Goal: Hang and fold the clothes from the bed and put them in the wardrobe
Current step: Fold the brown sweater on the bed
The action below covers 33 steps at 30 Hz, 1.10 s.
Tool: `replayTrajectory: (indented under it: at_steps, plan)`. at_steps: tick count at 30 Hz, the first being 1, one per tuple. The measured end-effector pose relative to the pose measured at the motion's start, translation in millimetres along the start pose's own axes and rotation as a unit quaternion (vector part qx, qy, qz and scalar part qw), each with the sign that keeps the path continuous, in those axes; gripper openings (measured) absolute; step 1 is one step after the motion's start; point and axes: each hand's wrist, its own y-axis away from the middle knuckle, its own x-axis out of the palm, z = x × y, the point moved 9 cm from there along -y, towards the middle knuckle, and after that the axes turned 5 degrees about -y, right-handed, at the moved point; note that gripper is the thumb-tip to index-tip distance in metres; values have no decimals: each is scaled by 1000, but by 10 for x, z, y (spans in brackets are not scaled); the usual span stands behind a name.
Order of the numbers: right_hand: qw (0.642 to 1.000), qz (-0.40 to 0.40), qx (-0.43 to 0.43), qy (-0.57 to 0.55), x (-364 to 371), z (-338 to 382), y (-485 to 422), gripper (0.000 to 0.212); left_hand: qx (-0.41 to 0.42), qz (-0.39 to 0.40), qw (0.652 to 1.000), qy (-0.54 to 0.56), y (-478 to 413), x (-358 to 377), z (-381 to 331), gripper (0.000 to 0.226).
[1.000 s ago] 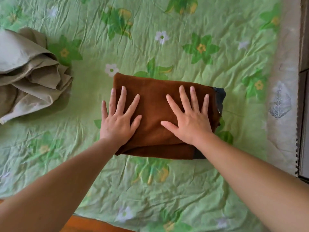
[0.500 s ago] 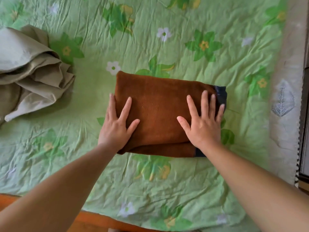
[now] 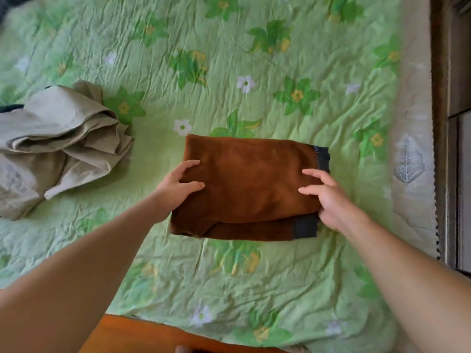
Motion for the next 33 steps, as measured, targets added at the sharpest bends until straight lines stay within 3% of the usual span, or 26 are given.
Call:
replayTrajectory:
  at_steps: [3, 9, 14, 25, 33]
  plan:
    - [997, 64, -5, 47, 97, 158, 71, 45, -9, 16, 1000, 18, 113, 1, -82, 56]
    - [940, 7, -157, 302, 226, 407, 652, 45, 64, 0, 995, -72, 544, 13, -299, 62]
    - [881, -14, -221, 417, 150, 710, 1646, 44, 117, 41, 984, -127, 1237, -76, -715, 60]
    - [879, -106, -295, 359, -367, 1609, 4601, 36, 256, 132, 939, -187, 3558, -283, -2159, 54]
    - [871, -162, -328, 327, -1063, 1926, 6084, 34, 332, 153, 886, -285, 4852, 127, -3060, 46]
